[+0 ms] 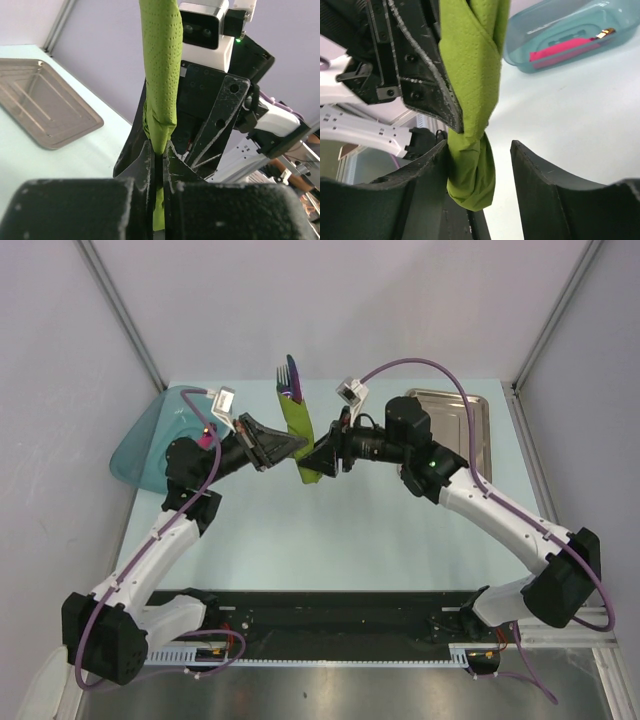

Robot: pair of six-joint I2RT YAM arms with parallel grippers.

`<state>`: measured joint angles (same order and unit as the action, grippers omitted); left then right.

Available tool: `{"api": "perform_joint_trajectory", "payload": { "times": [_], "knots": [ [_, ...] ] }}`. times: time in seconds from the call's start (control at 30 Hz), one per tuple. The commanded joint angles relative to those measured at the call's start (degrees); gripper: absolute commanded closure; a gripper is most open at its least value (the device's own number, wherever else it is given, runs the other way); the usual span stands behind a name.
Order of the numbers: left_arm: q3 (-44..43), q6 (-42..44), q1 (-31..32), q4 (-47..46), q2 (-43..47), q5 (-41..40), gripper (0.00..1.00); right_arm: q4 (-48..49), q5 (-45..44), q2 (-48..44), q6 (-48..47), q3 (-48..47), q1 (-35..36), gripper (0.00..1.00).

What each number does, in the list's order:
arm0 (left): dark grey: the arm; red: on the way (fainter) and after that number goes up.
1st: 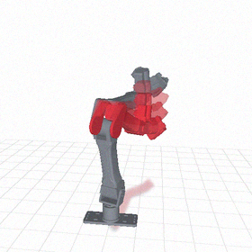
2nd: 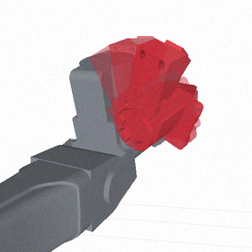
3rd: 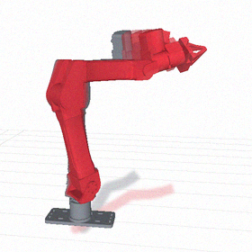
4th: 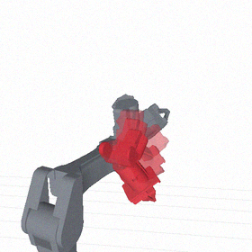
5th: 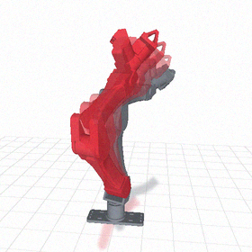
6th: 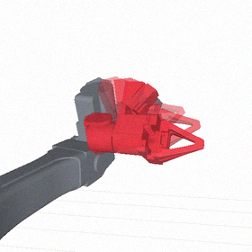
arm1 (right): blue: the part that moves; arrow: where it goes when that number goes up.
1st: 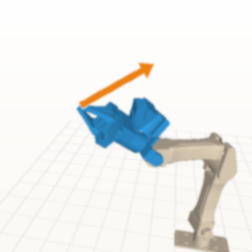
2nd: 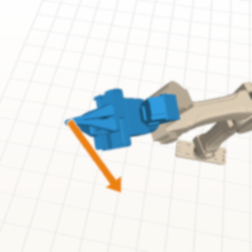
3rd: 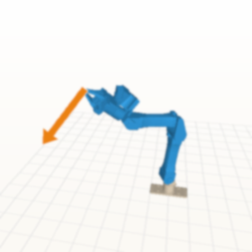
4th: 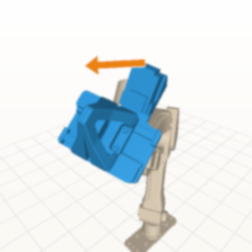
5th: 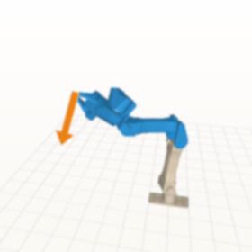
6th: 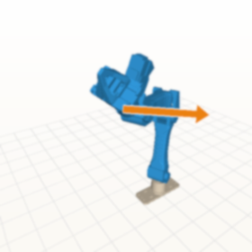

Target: Place the utensils on the paper napkin and roll it up

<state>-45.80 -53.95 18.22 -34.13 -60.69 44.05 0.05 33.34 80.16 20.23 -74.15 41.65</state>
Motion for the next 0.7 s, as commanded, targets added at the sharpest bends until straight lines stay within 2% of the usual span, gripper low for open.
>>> {"api": "perform_joint_trajectory", "payload": {
  "times": [0.0, 0.07, 0.17, 0.2, 0.23, 0.3, 0.4, 0.43, 0.53, 0.67],
  "knots": [
    [-0.5, -2.7, 0.2, -8.3, 0.5, 2.7, 1.00, 3.8, 4.9, -1.9, -2.2, 0.1, 1.0, 0.44],
    [-0.7, -2.8, 0.6, -8.5, 0.5, 2.8, 1.00, 5.0, 5.2, -1.8, -2.2, 0.8, 1.6, 0.47],
    [-1.0, -2.5, 0.9, -6.8, 0.6, 2.2, 1.00, 5.1, 4.5, -1.6, -2.6, 0.8, 2.2, 0.76],
    [-1.0, -2.0, 0.8, -6.0, 0.7, 1.5, 1.00, 5.0, 4.0, -1.7, -2.9, 1.0, 2.4, 0.94],
    [-1.0, -1.9, 0.8, -5.2, 0.9, 1.0, 1.00, 5.0, 3.2, -1.8, -2.9, 1.2, 2.5, 1.00],
    [-0.6, -1.7, 0.9, -3.0, 1.4, 0.2, 0.98, 4.6, 0.2, -1.9, -3.3, 0.9, 2.5, 1.00],
    [0.2, -0.9, 1.0, 0.0, 2.0, -1.0, 0.89, 4.6, -3.5, -2.0, -3.3, 0.8, 2.2, 1.00],
    [0.4, -0.9, 1.0, 0.4, 2.1, -1.4, 0.82, 4.5, -4.2, -2.1, -2.9, 0.8, 2.3, 1.00],
    [1.0, -1.0, 1.3, 1.3, 2.5, -1.7, 0.68, 5.3, -4.9, -2.2, -1.9, 0.7, 2.2, 1.00],
    [1.2, 0.0, 2.4, 2.0, 2.6, -2.0, 0.65, 5.5, -5.4, -1.5, -0.2, 0.2, 2.1, 1.00]
  ]
}}
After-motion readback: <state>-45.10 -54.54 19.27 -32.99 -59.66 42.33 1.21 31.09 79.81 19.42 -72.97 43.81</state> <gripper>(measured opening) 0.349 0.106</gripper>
